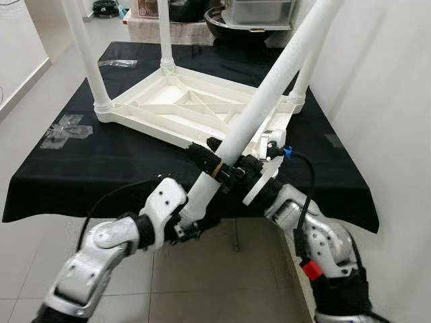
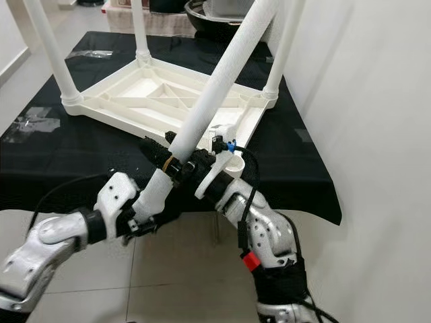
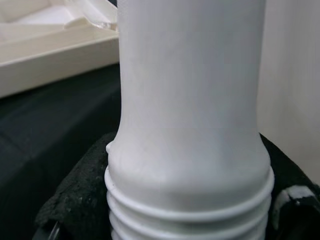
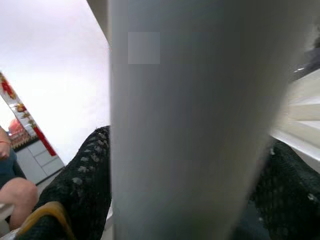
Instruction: Building children table
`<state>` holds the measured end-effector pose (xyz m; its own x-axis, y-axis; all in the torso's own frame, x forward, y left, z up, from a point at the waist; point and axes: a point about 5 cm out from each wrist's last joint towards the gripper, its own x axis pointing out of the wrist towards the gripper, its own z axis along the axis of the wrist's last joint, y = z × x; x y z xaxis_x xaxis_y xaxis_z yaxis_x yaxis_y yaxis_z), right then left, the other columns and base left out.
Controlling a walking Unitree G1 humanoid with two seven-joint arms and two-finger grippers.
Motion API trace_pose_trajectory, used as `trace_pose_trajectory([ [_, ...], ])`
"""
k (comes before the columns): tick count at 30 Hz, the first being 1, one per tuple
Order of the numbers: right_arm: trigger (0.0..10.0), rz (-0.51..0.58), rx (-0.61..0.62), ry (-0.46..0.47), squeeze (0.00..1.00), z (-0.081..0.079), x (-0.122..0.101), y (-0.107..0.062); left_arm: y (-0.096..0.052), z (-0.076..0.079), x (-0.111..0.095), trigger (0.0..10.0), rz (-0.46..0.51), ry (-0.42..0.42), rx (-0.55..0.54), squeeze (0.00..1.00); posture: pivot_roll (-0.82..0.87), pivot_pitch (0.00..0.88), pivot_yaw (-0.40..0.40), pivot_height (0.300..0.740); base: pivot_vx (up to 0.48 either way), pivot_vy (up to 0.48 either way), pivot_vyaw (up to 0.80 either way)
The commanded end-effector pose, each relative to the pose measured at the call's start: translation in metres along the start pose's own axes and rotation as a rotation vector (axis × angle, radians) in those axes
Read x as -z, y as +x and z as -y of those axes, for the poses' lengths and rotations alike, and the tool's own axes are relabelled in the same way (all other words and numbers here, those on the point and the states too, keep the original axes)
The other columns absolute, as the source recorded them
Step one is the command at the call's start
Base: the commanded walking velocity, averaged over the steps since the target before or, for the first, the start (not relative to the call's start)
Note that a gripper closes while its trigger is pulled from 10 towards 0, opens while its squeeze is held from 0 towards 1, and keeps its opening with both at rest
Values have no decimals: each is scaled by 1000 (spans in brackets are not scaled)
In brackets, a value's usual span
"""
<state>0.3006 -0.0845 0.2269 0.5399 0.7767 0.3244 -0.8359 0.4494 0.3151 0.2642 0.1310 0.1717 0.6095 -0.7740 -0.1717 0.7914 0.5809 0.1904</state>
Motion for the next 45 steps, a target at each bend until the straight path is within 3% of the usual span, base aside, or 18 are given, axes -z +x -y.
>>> trace_pose_trajectory([
  [1, 10000, -4, -51, 20, 0, -1, -1, 0, -6, 0, -4, 10000, 10, -27, 35, 0, 82, 118, -41, 740, 0, 0, 0],
  [6, 10000, -44, -150, 44, 0, -6, 2, -2, -13, 3, -10, 10000, 47, -129, 123, 0, 85, 121, -40, 740, 0, 0, 0],
  [13, 10000, -79, -231, 50, 0, -13, 6, -5, -14, 2, -11, 10000, 51, -164, 142, 0, 86, 123, -38, 740, 0, 0, 0],
  [15, 10000, -82, -250, 51, 0, -15, 7, -4, -15, 9, -10, 10000, 47, -215, 186, 0, 86, 124, -36, 740, 0, 0, 0],
  [22, 10000, -85, -271, 38, 0, -17, 6, -1, -19, 21, -4, 10000, 18, -265, 248, 0, 83, 123, -30, 740, 0, 0, 0],
  [45, 10000, -142, -335, 65, 0, -26, 14, -1, -25, 29, 5, 10000, -36, -297, 312, 0, 77, 105, -31, 740, 0, 0, 0],
])
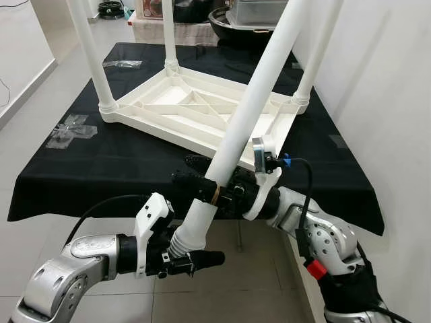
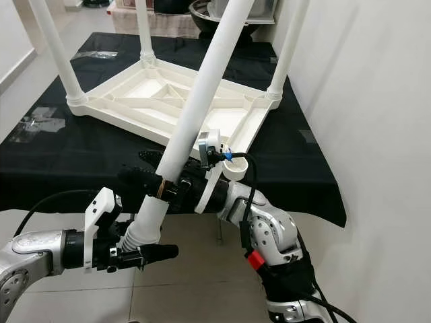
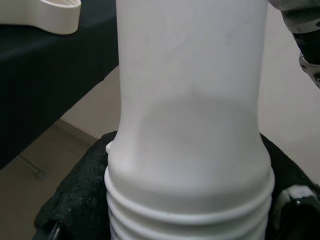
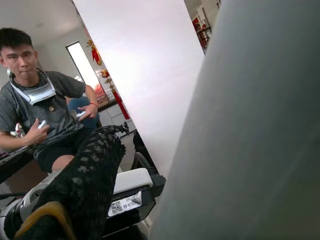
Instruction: Building children table
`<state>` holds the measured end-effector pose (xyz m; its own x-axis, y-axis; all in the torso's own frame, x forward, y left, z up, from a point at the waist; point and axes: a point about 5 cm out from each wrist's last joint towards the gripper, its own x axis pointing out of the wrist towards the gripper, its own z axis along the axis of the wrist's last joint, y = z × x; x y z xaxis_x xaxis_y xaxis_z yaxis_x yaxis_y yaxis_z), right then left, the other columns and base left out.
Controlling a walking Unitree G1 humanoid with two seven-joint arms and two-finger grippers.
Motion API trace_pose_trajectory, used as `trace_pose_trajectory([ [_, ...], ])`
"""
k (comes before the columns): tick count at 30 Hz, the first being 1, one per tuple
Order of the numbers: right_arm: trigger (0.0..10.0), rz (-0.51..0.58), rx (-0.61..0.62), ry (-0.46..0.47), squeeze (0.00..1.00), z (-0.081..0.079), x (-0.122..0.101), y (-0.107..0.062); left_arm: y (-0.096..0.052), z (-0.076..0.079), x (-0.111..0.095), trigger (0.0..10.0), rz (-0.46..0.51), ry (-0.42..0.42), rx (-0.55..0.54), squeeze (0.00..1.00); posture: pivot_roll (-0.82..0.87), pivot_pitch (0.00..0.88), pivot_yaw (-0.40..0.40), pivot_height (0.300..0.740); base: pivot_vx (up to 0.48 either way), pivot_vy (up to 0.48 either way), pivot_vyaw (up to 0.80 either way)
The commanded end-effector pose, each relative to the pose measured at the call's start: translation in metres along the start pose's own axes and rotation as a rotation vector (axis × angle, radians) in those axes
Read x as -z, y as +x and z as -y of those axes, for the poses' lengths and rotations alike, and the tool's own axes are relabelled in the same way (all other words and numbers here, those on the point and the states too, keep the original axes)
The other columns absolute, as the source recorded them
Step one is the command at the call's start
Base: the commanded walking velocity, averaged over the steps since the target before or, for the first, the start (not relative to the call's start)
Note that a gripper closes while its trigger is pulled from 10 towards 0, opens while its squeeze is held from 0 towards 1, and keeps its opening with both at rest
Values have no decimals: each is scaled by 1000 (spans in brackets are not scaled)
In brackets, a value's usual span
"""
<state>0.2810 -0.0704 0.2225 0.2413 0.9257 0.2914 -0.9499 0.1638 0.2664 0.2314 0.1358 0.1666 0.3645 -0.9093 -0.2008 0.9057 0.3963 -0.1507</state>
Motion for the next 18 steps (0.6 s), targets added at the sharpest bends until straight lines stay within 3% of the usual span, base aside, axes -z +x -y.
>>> trace_pose_trajectory([
  [1, 3098, -5, -31, 13, 0, -5, 2, 2, -1, 6, 2, 10000, -17, -4, 32, 0, 76, 106, -30, 740, 0, 0, 0],
  [2, 3098, -6, -33, 14, 0, -5, 2, 3, -1, 6, 3, 10000, -18, -3, 34, 0, 76, 106, -30, 740, 0, 0, 0],
  [3, 0, -4, -36, 18, 0, -6, 2, 3, -1, 6, 2, 10000, -16, -5, 34, 0, 74, 104, -31, 740, 0, 0, 0],
  [18, 0, -5, -63, 38, 0, -12, 1, 5, 0, 8, 3, 10000, -27, -12, 41, 0, 70, 111, -29, 740, 0, 0, 0],
])
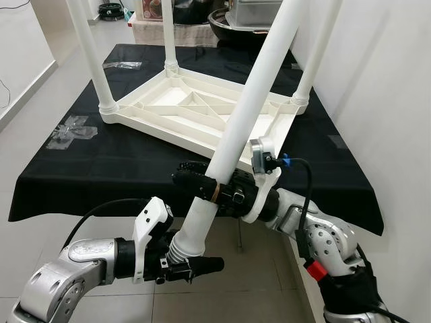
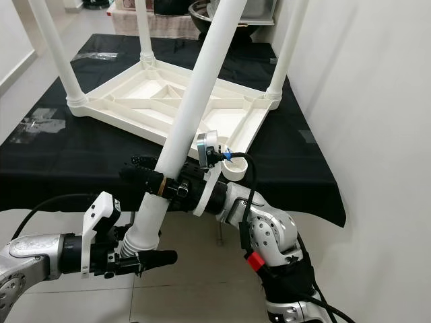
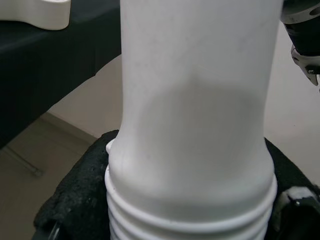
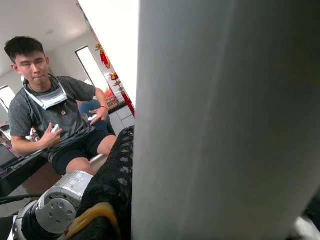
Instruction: Building children table
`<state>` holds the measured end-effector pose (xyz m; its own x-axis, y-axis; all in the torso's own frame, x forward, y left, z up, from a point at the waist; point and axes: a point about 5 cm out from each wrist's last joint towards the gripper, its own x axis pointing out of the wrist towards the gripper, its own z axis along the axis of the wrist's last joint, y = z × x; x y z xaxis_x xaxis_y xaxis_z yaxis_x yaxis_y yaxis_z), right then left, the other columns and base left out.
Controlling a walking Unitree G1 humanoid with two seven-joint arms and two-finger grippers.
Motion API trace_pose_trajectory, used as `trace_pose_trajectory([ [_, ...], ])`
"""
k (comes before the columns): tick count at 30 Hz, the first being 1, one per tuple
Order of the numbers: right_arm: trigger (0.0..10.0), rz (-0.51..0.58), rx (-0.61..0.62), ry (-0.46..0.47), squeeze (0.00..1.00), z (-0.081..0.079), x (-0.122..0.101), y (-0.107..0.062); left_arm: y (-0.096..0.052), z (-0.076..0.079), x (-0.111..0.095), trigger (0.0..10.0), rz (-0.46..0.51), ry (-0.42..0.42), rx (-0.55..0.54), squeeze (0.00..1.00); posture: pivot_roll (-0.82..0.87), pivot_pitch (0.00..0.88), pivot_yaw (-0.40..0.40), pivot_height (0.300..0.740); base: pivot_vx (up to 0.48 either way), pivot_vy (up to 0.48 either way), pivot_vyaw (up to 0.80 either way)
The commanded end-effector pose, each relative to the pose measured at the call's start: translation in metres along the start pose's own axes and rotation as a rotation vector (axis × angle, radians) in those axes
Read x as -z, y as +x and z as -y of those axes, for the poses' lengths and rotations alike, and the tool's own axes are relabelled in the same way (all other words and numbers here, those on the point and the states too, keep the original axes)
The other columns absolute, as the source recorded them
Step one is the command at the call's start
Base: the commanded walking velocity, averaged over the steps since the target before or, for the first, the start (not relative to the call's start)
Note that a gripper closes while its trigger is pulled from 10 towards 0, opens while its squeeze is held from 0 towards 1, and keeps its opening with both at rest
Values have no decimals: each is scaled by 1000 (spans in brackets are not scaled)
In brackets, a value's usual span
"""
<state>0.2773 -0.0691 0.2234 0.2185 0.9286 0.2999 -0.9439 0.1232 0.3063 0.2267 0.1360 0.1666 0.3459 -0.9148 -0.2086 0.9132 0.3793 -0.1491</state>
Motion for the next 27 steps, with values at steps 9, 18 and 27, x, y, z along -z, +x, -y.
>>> trace_pose_trajectory([
  [9, 0, 1, -23, -2, 0, -6, -1, 3, 4, -1, 5, 10000, -38, -57, -26, 1000, 70, 113, -31, 740, 0, 0, 0],
  [18, 0, 10, 24, -33, 0, 3, -7, -2, 1, -9, 5, 10000, -41, -25, -91, 0, 72, 116, -32, 740, 0, 0, 0],
  [27, 0, 39, 170, -122, 0, 28, -24, -14, -1, -5, 8, 10000, -35, -66, -104, 0, 75, 114, -35, 740, 0, 0, 0],
])
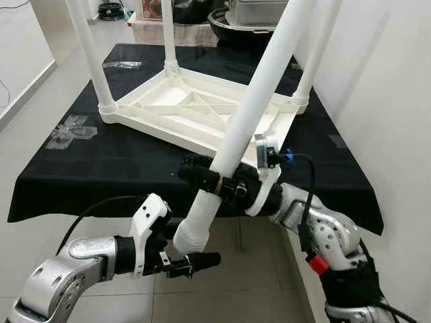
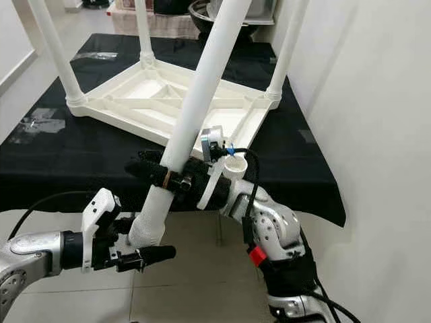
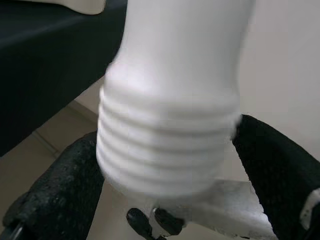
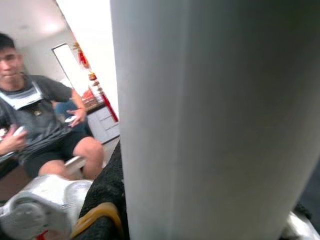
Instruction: Building children table
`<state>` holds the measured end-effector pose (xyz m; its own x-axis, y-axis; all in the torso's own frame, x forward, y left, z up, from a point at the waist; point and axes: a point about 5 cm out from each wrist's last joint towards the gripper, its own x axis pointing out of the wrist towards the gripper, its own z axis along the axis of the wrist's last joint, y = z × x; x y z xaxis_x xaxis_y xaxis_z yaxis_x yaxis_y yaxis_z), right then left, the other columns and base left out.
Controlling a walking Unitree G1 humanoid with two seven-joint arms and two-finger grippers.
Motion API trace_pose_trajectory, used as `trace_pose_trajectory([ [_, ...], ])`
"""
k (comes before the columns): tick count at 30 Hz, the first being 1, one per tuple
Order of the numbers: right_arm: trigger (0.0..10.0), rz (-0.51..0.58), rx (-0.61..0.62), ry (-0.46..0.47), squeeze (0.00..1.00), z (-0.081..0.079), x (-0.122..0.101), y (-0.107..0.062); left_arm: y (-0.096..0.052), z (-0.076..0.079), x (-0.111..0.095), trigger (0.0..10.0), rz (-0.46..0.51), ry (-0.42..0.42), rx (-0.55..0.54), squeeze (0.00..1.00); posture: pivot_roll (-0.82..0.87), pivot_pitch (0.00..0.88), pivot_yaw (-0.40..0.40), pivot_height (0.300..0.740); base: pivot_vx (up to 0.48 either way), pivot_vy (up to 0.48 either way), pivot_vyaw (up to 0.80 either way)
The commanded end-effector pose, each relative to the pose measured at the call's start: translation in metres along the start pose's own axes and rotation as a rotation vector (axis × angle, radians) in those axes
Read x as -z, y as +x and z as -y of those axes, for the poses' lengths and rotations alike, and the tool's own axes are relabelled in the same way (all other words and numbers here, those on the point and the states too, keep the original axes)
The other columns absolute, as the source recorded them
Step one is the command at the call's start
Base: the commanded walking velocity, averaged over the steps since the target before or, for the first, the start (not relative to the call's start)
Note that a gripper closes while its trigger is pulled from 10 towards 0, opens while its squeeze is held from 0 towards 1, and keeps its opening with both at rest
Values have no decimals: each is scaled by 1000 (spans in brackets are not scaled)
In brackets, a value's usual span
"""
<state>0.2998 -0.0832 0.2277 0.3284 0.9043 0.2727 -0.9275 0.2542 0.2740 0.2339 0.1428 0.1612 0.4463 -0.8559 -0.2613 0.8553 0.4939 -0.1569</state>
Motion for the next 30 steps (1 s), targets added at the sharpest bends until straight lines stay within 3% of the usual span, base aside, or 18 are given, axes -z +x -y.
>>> trace_pose_trajectory([
  [1, 0, 42, 80, -62, 0, 12, -13, -8, 0, 6, 6, 10000, -6, -33, 18, 0, 75, 114, -35, 740, 0, 0, 0],
  [6, 0, 60, 124, -99, 0, 23, -26, -15, -2, 7, 14, 10000, -13, -53, -6, 0, 74, 115, -39, 740, 0, 0, 0],
  [10, 0, 97, 241, -236, 0, 48, -60, -31, 0, 20, 28, 10000, -2, -98, -43, 0, 78, 120, -43, 740, 0, 0, 0],
  [12, 0, 104, 262, -252, 0, 52, -65, -33, 2, 24, 28, 10000, 10, -102, -44, 0, 78, 120, -43, 740, 0, 0, 0],
  [15, 0, 150, 427, -365, 0, 73, -91, -43, 16, 47, 26, 10000, 50, -65, -28, 0, 85, 125, -50, 740, 0, 0, 0],
  [16, 0, 150, 427, -365, 0, 73, -91, -43, 16, 47, 26, 10000, 50, -65, -28, 0, 85, 125, -50, 740, 0, 0, 0],
  [18, 0, 164, 533, -433, 0, 84, -105, -49, 26, 64, 27, 10000, 92, -87, -25, 0, 81, 131, -50, 740, 0, 0, 0],
  [23, 0, 152, 519, -468, 0, 86, -113, -49, 35, 83, 30, 10000, 118, -99, -27, 0, 88, 142, -49, 740, 0, 0, 0],
  [25, 0, 128, 494, -500, 0, 87, -113, -46, 37, 90, 31, 10000, 114, -67, -25, 0, 99, 152, -51, 740, 0, 0, 0],
  [30, 0, 51, 416, -522, 0, 90, -111, -40, 33, 90, 29, 10000, 106, -34, -74, 0, 120, 168, -59, 740, 0, 0, 0],
])
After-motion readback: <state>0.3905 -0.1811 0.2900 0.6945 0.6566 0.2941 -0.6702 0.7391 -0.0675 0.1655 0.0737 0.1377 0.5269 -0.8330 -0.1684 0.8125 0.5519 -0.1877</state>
